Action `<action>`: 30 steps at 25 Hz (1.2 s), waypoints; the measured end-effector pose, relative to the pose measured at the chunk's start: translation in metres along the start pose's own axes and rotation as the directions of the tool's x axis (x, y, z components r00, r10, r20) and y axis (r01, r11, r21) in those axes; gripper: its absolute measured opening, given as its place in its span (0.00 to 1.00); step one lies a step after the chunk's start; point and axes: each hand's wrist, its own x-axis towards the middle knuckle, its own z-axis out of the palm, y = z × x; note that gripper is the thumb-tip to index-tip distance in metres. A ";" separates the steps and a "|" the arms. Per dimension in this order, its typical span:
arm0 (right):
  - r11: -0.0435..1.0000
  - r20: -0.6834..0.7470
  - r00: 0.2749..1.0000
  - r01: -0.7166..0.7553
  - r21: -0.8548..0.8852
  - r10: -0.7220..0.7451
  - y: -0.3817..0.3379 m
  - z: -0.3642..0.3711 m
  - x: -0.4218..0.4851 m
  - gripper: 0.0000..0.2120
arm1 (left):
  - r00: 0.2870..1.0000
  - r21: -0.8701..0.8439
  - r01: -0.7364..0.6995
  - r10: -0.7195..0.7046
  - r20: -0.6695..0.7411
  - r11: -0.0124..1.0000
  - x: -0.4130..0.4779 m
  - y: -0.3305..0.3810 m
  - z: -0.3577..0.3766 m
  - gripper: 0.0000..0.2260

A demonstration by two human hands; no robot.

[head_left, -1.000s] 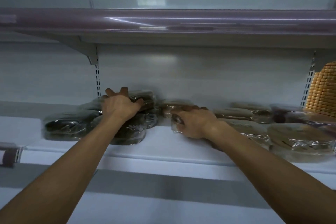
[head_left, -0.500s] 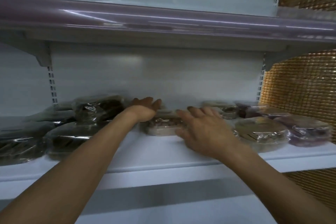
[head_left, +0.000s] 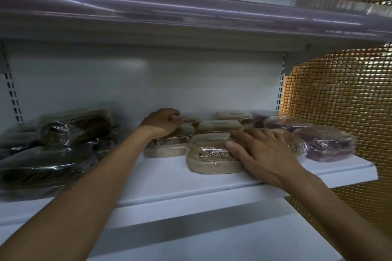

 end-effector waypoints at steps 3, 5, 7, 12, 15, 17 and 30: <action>1.000 -0.007 1.000 0.028 0.014 -0.028 0.001 0.001 0.001 0.42 | 0.993 -0.284 -0.080 0.053 -0.102 0.956 -0.001 -0.006 0.002 0.13; 0.999 -0.017 0.999 0.043 0.030 -0.042 0.001 0.002 0.002 0.41 | 0.949 -0.300 -0.081 -0.018 -0.315 0.950 -0.004 -0.009 0.004 0.10; 0.996 -0.024 0.997 0.069 0.060 -0.067 -0.001 0.005 0.004 0.40 | 0.899 -0.200 0.048 -0.130 -0.419 0.979 -0.006 -0.008 0.004 0.14; 0.985 -0.052 0.989 0.145 0.094 -0.141 -0.005 0.010 0.011 0.38 | 0.909 -0.212 -0.016 -0.074 -0.411 0.977 -0.021 0.000 0.008 0.17; 0.975 -0.100 0.982 0.172 0.139 -0.159 -0.008 0.009 0.012 0.37 | 0.879 -0.119 -0.098 0.030 -0.475 0.988 -0.040 0.014 0.011 0.16; 0.970 -0.142 0.970 0.215 0.112 -0.198 -0.017 0.007 0.013 0.35 | 0.876 -0.121 -0.121 0.049 -0.479 0.985 -0.053 0.022 0.015 0.17; 0.714 -0.232 0.775 0.632 0.302 -0.589 -0.120 0.028 0.005 0.23 | 0.853 0.029 0.005 0.011 -0.521 1.000 -0.191 -0.025 0.017 0.13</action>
